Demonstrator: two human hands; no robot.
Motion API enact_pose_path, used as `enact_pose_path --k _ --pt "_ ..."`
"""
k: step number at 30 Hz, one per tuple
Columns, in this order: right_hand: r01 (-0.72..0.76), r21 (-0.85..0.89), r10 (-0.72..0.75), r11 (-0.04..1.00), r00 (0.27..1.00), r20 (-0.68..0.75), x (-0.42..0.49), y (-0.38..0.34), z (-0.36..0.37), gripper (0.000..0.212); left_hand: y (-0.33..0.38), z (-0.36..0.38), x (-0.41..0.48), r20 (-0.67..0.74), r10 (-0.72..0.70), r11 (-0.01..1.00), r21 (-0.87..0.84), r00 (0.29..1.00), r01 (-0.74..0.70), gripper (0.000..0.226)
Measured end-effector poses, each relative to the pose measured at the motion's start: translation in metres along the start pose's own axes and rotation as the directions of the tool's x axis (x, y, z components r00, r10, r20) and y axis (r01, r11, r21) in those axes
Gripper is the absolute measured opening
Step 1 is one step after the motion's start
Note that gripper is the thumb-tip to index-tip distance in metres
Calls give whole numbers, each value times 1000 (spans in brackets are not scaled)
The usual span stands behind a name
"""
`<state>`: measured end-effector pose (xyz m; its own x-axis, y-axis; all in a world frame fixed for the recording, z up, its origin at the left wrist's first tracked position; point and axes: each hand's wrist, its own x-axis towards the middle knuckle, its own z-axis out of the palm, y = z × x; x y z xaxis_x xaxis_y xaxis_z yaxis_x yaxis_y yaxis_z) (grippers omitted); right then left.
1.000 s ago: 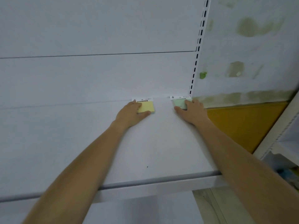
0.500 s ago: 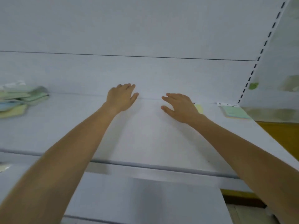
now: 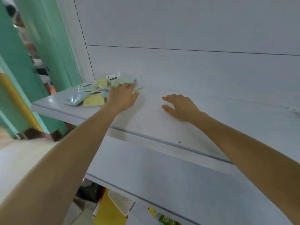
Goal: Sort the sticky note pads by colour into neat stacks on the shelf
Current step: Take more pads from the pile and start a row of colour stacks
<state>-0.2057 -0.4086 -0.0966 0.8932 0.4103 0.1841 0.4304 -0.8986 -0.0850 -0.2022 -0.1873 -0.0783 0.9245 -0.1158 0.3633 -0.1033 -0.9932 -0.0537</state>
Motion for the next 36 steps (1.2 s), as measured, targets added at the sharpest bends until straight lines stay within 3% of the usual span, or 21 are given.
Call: enact_pose_path --k 9,12,18,24,28,32,36 --pt "2 182 2 983 1000 -22 134 -42 31 49 -124 22 29 45 -189 982 7 981 189 45" --pt "-32 276 43 961 998 -34 172 -46 41 46 -142 31 37 117 -150 987 -47 982 156 47" --pt "-186 491 180 851 982 59 210 -57 47 51 -153 46 50 226 -65 911 -384 972 150 60" --pt "-238 580 228 779 969 92 208 -55 45 51 -159 49 58 276 67 871 -485 959 79 66" --pt "-313 653 301 689 944 136 197 -45 37 59 -160 44 58 314 138 889 -457 939 22 76" --pt "-350 658 315 667 932 178 186 -34 28 64 -158 38 56 316 157 967 -240 936 -81 93" --pt "-432 648 359 627 899 252 174 -30 20 61 -152 29 53 201 189 977 -133 961 -164 87"
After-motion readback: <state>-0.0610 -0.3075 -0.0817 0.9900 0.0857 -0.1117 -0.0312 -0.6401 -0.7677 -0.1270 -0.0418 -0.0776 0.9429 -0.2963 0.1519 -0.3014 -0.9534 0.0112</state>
